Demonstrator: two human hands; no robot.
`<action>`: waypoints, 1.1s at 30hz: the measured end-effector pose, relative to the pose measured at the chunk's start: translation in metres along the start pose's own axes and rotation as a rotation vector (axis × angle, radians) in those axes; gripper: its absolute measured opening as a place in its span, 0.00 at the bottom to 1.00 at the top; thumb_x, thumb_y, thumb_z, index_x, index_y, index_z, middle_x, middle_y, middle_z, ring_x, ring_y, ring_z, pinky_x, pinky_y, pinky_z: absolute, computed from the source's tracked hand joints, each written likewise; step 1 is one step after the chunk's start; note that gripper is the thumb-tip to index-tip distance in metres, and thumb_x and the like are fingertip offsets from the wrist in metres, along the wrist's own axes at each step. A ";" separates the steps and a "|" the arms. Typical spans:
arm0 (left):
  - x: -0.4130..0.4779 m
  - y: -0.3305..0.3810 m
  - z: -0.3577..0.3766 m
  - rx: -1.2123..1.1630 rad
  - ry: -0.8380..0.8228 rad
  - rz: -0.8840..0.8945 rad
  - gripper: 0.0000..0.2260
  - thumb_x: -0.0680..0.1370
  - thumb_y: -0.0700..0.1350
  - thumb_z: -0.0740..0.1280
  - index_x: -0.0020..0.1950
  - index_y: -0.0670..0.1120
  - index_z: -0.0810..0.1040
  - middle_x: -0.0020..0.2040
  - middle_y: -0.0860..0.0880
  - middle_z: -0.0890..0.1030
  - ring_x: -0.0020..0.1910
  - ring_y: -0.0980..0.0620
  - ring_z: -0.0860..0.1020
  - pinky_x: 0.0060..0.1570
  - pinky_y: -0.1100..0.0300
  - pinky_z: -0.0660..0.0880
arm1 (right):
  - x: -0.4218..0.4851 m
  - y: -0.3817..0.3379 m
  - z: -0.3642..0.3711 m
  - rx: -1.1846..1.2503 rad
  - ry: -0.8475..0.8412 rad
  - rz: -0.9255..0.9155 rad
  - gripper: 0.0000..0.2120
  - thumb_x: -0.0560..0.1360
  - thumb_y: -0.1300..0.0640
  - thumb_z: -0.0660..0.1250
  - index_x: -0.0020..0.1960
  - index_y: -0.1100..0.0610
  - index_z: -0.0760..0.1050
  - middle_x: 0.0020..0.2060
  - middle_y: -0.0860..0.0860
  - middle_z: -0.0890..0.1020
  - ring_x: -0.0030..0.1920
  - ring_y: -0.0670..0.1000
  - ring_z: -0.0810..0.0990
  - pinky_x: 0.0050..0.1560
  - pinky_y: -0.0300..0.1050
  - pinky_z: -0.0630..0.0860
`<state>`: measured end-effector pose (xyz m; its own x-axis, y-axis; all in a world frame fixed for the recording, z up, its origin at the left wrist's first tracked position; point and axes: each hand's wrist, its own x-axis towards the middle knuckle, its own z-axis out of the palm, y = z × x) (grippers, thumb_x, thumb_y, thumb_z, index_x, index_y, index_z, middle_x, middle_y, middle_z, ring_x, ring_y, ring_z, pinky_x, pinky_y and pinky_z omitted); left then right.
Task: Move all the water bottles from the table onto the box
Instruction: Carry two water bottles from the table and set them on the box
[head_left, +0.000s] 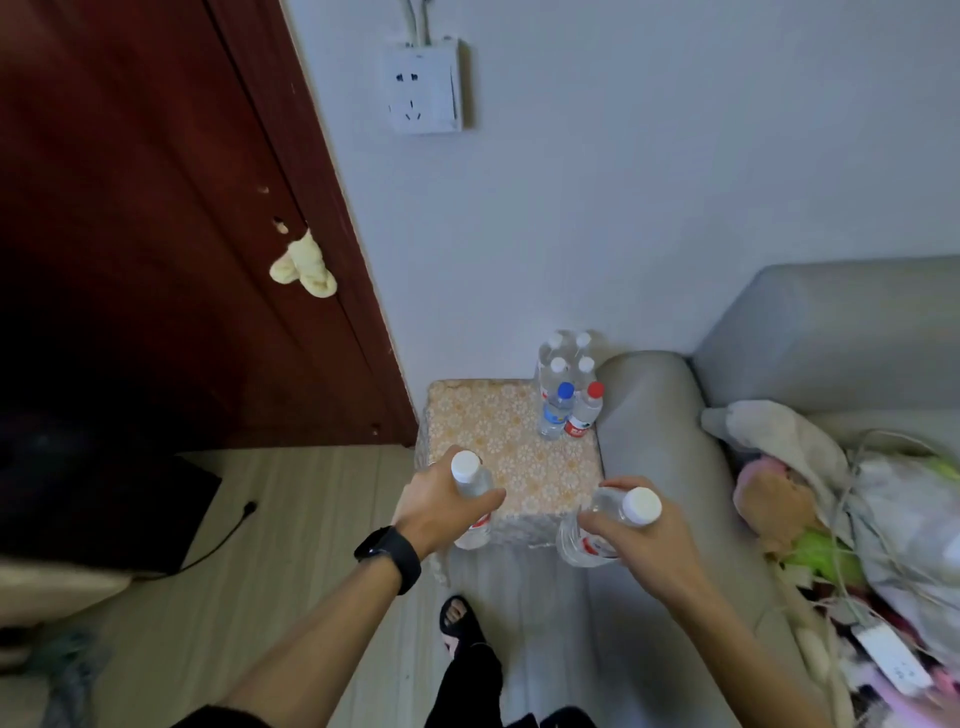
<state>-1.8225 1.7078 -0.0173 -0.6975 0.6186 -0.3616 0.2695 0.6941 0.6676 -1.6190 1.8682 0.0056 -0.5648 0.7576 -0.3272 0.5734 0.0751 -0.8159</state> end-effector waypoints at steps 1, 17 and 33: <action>0.017 0.000 -0.001 -0.011 -0.004 -0.009 0.20 0.70 0.62 0.73 0.55 0.54 0.74 0.46 0.56 0.82 0.45 0.54 0.80 0.45 0.55 0.79 | 0.013 -0.005 0.004 0.007 0.008 0.004 0.16 0.65 0.51 0.82 0.48 0.45 0.79 0.42 0.42 0.84 0.44 0.44 0.83 0.44 0.44 0.79; 0.194 -0.048 0.084 -0.259 -0.116 -0.386 0.22 0.68 0.65 0.74 0.56 0.61 0.70 0.53 0.50 0.79 0.47 0.48 0.82 0.49 0.46 0.81 | 0.228 0.026 0.094 -0.261 -0.366 0.106 0.20 0.77 0.37 0.65 0.63 0.47 0.74 0.53 0.47 0.83 0.57 0.51 0.81 0.52 0.46 0.74; 0.278 -0.087 0.132 -0.180 -0.180 -0.355 0.30 0.74 0.53 0.74 0.73 0.59 0.66 0.71 0.53 0.70 0.65 0.49 0.73 0.58 0.54 0.73 | 0.334 0.086 0.157 -0.450 -0.572 0.109 0.27 0.76 0.42 0.69 0.73 0.44 0.67 0.63 0.44 0.79 0.64 0.51 0.77 0.55 0.43 0.70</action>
<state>-1.9518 1.8679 -0.2617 -0.5946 0.4186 -0.6864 -0.0974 0.8100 0.5783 -1.8515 2.0261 -0.2483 -0.6418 0.3284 -0.6930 0.7624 0.3711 -0.5302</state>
